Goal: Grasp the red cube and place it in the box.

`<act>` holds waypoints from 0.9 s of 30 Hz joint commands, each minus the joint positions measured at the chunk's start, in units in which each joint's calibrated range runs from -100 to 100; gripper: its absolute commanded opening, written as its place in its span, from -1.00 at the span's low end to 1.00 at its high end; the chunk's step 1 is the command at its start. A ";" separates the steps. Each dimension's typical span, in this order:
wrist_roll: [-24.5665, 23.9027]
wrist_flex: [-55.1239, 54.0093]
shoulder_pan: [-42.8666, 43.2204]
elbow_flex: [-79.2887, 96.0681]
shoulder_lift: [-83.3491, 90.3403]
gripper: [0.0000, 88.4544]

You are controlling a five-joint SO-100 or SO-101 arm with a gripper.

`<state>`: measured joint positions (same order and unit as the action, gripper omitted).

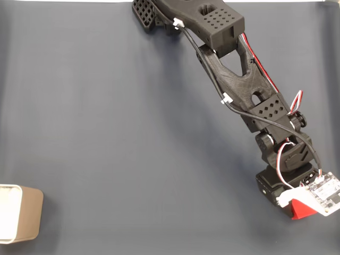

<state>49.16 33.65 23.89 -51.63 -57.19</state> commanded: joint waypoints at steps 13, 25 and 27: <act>0.63 -0.78 1.18 1.35 5.19 -0.08; 1.71 -0.78 0.83 7.83 10.13 -0.21; 1.71 -1.03 0.76 7.92 10.31 -0.22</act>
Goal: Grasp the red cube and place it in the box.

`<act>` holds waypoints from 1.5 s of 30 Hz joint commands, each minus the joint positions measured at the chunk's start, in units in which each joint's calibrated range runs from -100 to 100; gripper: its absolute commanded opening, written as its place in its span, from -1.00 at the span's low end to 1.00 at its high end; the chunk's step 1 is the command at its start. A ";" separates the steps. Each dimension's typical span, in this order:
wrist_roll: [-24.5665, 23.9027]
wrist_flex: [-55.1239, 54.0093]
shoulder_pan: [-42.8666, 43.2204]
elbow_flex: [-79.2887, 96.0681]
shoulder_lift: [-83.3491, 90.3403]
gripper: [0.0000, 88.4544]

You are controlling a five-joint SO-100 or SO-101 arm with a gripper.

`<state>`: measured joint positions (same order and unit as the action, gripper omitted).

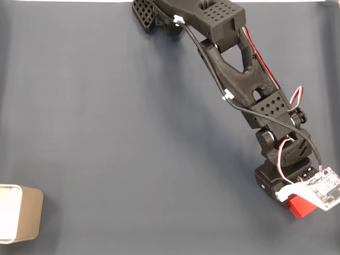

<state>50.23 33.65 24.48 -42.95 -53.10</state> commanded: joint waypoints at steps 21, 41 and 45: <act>2.34 -3.41 -0.76 -0.94 7.44 -0.75; 3.91 -2.42 -0.83 3.81 11.60 -1.00; 3.91 -2.26 -0.97 6.91 14.46 -1.00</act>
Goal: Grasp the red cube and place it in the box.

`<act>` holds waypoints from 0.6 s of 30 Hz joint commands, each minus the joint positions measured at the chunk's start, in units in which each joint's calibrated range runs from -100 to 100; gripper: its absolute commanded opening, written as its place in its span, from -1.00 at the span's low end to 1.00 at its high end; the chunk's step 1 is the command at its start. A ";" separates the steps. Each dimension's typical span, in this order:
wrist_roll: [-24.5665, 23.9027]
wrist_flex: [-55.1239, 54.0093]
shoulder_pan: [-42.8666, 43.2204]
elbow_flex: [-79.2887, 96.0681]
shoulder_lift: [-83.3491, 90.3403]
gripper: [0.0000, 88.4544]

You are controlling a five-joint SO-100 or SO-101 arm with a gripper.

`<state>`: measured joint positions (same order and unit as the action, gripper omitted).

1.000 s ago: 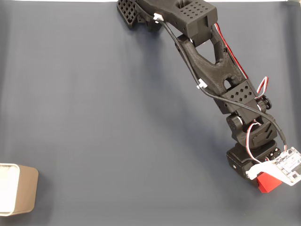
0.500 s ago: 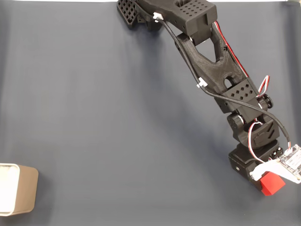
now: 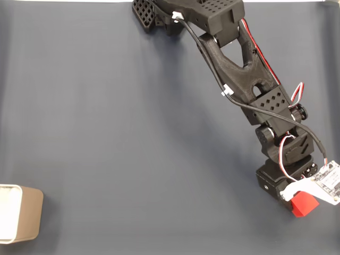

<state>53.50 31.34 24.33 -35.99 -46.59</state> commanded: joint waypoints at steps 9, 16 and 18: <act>0.29 2.34 -2.39 8.25 18.60 -1.00; -1.12 3.82 -5.51 13.08 25.79 -1.00; -1.71 4.97 -6.58 13.08 27.70 -1.00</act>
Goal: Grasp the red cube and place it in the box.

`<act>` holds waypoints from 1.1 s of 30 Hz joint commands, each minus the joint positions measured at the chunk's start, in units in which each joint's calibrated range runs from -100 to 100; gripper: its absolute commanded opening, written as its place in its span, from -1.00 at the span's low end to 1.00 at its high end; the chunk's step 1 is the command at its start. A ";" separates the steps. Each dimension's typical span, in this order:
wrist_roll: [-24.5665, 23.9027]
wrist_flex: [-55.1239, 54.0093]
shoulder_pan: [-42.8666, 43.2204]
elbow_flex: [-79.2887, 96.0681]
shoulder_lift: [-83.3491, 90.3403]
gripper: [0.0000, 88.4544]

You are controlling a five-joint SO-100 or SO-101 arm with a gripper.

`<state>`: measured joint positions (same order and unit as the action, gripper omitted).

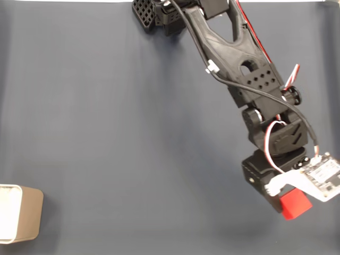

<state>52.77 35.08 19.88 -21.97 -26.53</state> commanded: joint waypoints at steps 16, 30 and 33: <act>-0.63 2.62 -12.78 4.54 18.82 -1.00; -2.20 3.44 -23.72 8.19 26.10 -1.00; -2.30 3.44 -26.77 8.19 26.36 -1.00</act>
<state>51.01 38.35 -3.86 -12.84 -4.82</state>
